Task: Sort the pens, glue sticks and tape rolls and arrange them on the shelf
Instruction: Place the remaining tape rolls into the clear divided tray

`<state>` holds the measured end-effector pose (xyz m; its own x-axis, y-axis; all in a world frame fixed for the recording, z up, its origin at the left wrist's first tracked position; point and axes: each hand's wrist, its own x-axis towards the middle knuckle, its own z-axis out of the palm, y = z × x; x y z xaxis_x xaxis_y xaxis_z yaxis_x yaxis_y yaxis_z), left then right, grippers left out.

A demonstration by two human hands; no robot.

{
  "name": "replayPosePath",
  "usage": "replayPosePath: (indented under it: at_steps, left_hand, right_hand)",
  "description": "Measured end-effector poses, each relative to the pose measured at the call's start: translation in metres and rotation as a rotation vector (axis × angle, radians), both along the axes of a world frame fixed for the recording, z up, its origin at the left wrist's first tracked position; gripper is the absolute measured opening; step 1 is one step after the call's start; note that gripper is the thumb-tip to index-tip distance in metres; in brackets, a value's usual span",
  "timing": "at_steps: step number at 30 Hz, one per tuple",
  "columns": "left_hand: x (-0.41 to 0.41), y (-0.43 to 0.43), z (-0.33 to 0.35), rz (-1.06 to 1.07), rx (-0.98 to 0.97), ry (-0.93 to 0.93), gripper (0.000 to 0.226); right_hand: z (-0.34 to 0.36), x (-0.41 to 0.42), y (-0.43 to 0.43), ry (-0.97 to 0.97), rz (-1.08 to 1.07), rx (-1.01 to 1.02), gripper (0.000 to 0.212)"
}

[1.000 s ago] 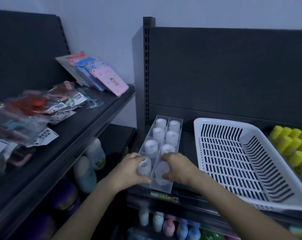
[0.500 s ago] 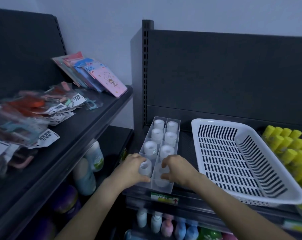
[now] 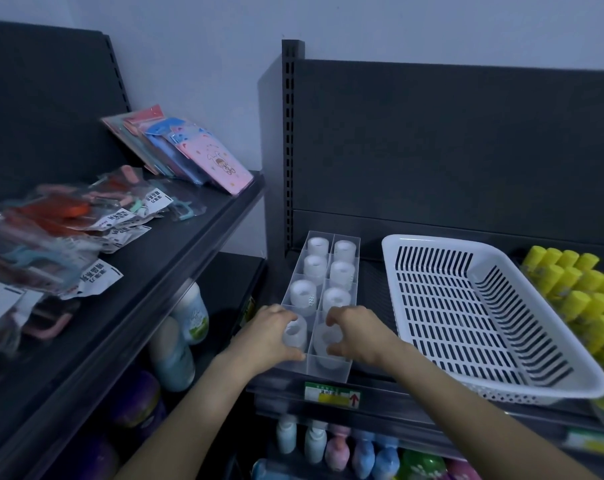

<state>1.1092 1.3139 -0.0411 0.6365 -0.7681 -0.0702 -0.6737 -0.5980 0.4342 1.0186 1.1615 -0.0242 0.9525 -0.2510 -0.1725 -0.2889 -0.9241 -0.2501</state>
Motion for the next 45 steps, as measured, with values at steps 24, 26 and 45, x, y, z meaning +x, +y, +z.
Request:
replayPosePath:
  at_steps: [24,26,45]
  left_hand:
    - [-0.078,-0.128,0.013,-0.021,-0.251,0.034,0.027]
    - [-0.085,-0.142,0.008,0.086,-0.287,0.116,0.019]
    - [-0.148,-0.135,0.066,0.274,-0.744,0.431,0.017]
  right_hand:
    - [0.025,-0.155,-0.15,-0.27,-0.519,-0.019,0.033]
    - [0.014,-0.17,-0.168,-0.248,-0.517,-0.073,0.025]
    - [0.058,-0.264,-0.163,-0.717,-0.658,0.253,0.044]
